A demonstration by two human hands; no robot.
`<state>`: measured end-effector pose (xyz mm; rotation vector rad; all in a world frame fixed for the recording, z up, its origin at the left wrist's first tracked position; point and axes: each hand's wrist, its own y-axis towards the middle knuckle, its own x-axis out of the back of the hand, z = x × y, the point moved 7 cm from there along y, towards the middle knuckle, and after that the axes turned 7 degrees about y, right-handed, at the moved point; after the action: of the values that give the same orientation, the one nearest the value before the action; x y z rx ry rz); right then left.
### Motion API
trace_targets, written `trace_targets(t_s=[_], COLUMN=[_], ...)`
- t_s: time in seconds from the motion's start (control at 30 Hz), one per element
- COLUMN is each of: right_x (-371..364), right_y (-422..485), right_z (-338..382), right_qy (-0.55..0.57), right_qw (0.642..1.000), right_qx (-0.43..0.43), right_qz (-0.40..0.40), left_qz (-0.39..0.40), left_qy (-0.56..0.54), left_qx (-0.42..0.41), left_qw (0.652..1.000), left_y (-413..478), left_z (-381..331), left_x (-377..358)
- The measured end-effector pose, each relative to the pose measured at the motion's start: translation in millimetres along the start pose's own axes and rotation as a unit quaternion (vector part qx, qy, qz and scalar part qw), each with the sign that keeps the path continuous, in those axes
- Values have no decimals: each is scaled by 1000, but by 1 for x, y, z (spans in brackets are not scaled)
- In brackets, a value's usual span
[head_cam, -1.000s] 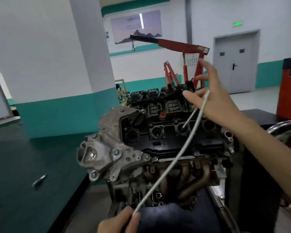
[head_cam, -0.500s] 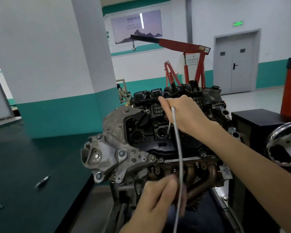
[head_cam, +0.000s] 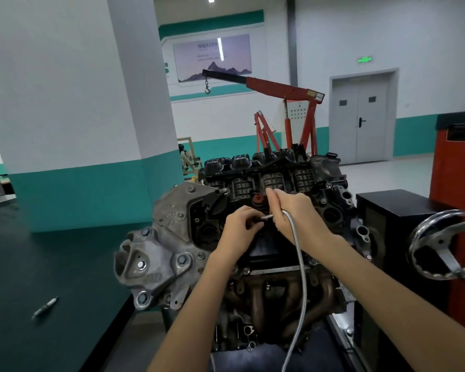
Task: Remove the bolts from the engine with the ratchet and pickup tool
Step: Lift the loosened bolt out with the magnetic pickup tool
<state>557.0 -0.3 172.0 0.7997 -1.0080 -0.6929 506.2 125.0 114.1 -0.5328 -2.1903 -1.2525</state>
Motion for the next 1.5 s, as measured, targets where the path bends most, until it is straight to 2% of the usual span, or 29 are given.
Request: trace_targets(t_s=[0.2,0.3,0.4,0.5,0.67,0.73,0.83,0.9,0.93,0.97,1.0,1.03,1.07,1.1,1.2,1.27,1.4,1.5], right_x=[10,15,15,3,-17,-32,-49,-48,-47,-48,-50,-50,-47,-43,-25,-17,10,38], right_y=[-22,-32,-32,-31,-20,-12,-10,-20,-32,-48,-63,-75,-84,-89,-85,-74,-59,-53], right_z=[-8,-4,-3,-5,-17,-24,-35,-43,-45,-41,-29,-15,-3,1,-4,-3,10,20], right_qy=[67,83,103,81,84,74,110,209,300,409,520,594,621,620,509,439,361,362], right_qw=[997,996,993,996,996,995,977,935,886,813,729,669,653,665,779,830,892,902], right_qx=[-34,-16,0,1,-23,-52,-158,-274,-346,-407,-434,-428,-411,-398,-366,-343,-270,-233], right_qz=[-15,-37,-51,-30,7,48,95,87,78,80,99,124,136,122,3,-23,-15,-14], left_qz=[-51,-106,-158,-118,-113,-119,-117,-121,-122,-126,-130,-128,-126,-126,-123,-116,-103,-101], left_qy=[47,83,69,61,193,184,148,145,160,181,198,207,209,207,184,159,154,174], left_qx=[-66,-94,-86,-62,-90,-99,-45,-11,-4,-6,-9,-7,0,12,49,66,81,71], left_qw=[995,986,981,989,970,971,981,982,979,975,972,970,970,970,974,978,979,977], left_y=[-16,-26,-26,-26,-20,-21,-25,-23,-21,-18,-16,-14,-12,-12,-14,-15,-12,-10], left_z=[-12,-16,-12,-5,-9,-11,-2,4,6,6,6,6,6,6,8,10,14,11], left_x=[-10,-5,6,-1,3,3,0,0,0,0,0,-1,-3,-5,-9,-10,-9,-10])
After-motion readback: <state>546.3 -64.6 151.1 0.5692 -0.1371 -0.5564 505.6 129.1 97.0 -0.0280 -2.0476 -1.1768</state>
